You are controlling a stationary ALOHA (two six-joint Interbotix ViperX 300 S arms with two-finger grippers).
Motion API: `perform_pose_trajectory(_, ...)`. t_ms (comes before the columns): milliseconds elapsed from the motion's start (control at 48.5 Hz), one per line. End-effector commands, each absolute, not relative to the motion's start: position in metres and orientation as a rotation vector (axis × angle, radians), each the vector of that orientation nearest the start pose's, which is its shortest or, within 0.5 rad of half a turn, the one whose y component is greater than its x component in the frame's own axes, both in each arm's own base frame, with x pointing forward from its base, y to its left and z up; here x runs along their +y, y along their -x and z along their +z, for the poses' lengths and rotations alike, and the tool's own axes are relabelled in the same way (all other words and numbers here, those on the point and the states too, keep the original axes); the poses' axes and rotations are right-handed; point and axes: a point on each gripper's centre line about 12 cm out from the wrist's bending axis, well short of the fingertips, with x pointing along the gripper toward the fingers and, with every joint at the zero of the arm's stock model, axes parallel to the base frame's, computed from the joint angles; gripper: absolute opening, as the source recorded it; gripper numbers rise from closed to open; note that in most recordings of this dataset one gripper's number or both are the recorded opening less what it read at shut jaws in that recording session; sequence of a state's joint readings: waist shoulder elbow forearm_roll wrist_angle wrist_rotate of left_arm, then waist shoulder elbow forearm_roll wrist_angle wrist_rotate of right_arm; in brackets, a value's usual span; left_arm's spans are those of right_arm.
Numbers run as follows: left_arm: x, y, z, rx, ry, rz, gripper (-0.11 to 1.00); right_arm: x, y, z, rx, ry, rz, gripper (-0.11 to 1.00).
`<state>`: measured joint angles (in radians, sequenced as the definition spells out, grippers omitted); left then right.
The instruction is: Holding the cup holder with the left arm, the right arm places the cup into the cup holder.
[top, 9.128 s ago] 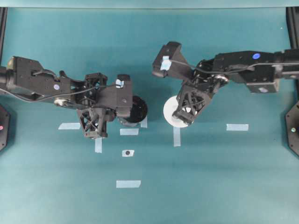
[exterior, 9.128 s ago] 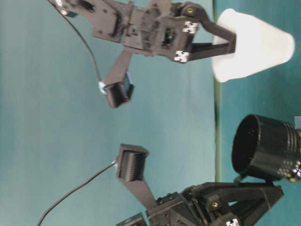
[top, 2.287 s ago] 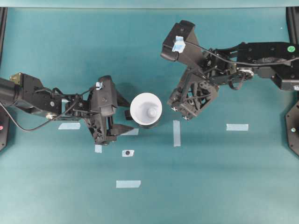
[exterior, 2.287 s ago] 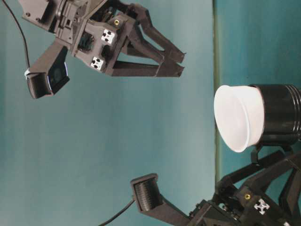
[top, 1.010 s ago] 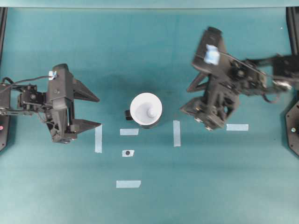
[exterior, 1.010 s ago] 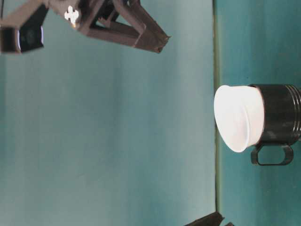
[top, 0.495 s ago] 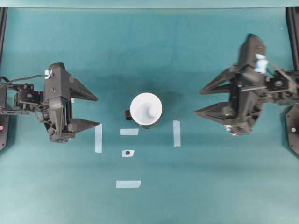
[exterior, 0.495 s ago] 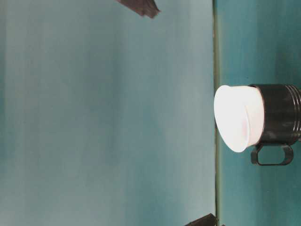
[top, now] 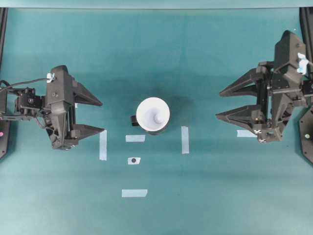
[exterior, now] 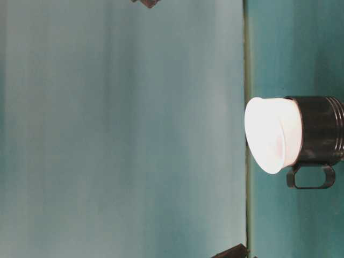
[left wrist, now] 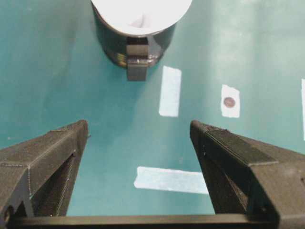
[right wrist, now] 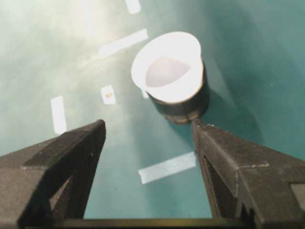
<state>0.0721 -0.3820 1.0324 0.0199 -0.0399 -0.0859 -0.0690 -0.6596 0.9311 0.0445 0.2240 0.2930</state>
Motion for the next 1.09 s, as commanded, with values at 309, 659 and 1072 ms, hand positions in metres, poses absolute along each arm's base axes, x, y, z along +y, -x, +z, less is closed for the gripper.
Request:
perform_pose_trajectory(309,0.020,-0.287,0.182,0.591,0.085,0.087,0.93,-0.016,-0.252,0.272,0.469,-0.341,-0.135,0.78)
perform_pose_trajectory(659,0.021,-0.294,0.178,0.606,0.084,0.087,0.92,-0.016,-0.252,0.271,0.477,-0.341,-0.136,0.78)
perform_pose_trajectory(1072,0.021,-0.295,0.179,0.603,0.083,0.086,0.92,-0.016,-0.251,0.270,0.480,-0.341,-0.136,0.78)
